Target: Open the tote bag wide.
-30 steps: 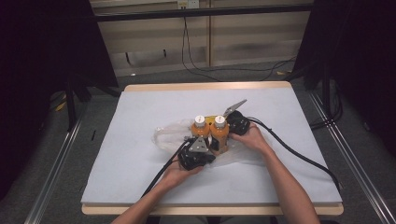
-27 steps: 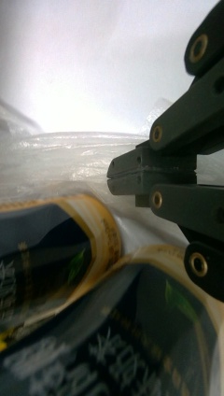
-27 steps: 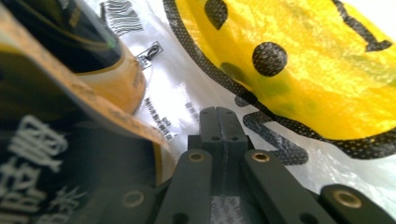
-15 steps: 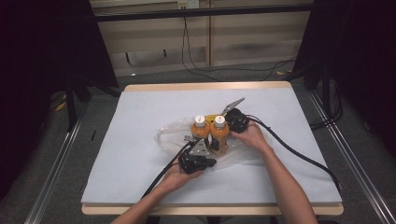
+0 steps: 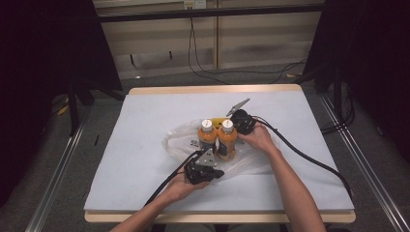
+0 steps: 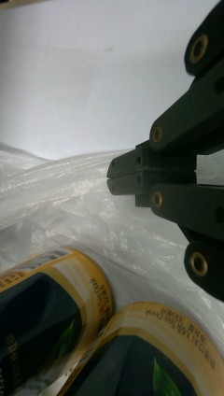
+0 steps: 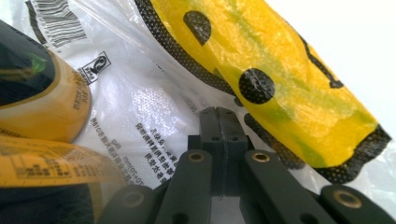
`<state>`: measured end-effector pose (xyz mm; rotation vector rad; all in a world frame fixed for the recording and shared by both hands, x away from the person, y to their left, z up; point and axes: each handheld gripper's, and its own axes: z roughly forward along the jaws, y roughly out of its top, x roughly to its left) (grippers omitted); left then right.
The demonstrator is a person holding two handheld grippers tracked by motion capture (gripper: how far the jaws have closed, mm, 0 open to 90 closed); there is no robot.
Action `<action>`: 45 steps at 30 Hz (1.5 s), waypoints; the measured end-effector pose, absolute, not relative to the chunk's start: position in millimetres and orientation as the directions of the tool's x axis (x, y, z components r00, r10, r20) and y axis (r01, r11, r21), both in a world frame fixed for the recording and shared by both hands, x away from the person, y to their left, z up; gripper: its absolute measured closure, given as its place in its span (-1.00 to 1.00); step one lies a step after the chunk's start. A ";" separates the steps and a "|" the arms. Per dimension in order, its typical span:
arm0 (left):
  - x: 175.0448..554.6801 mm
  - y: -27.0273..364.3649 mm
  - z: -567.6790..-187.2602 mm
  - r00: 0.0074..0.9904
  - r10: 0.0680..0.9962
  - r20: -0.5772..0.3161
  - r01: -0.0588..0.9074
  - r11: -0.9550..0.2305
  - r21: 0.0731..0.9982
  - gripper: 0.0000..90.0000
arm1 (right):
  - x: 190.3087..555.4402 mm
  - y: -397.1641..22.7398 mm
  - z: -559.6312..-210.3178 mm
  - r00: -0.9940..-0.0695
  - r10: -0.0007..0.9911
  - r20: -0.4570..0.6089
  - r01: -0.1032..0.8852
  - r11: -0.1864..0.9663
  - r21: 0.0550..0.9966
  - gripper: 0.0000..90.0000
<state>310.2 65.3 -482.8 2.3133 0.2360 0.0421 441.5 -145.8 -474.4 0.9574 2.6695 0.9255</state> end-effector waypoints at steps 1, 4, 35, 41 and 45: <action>310.1 65.4 -482.6 0.983 0.179 -0.036 0.149 -0.671 0.727 1.00 | 441.7 -144.2 -473.5 -0.779 0.624 0.056 0.528 0.606 0.595 1.00; 308.5 65.5 -481.7 0.985 0.165 -0.040 0.143 -0.678 0.722 1.00 | 444.2 -143.1 -473.0 -0.778 0.627 0.047 0.529 0.612 0.589 1.00; 297.7 71.2 -480.8 0.991 0.101 -0.084 0.130 -0.683 0.719 1.00 | 489.5 -144.2 -477.9 -0.664 0.748 0.007 0.590 0.517 0.620 1.00; 295.3 70.8 -480.3 0.993 0.076 -0.091 0.118 -0.689 0.715 1.00 | 495.3 -143.5 -478.4 -0.638 0.770 -0.005 0.601 0.503 0.622 1.00; 292.7 70.0 -480.6 0.992 0.070 -0.101 0.121 -0.683 0.720 1.00 | 499.4 -143.6 -478.7 -0.630 0.777 -0.007 0.605 0.496 0.623 1.00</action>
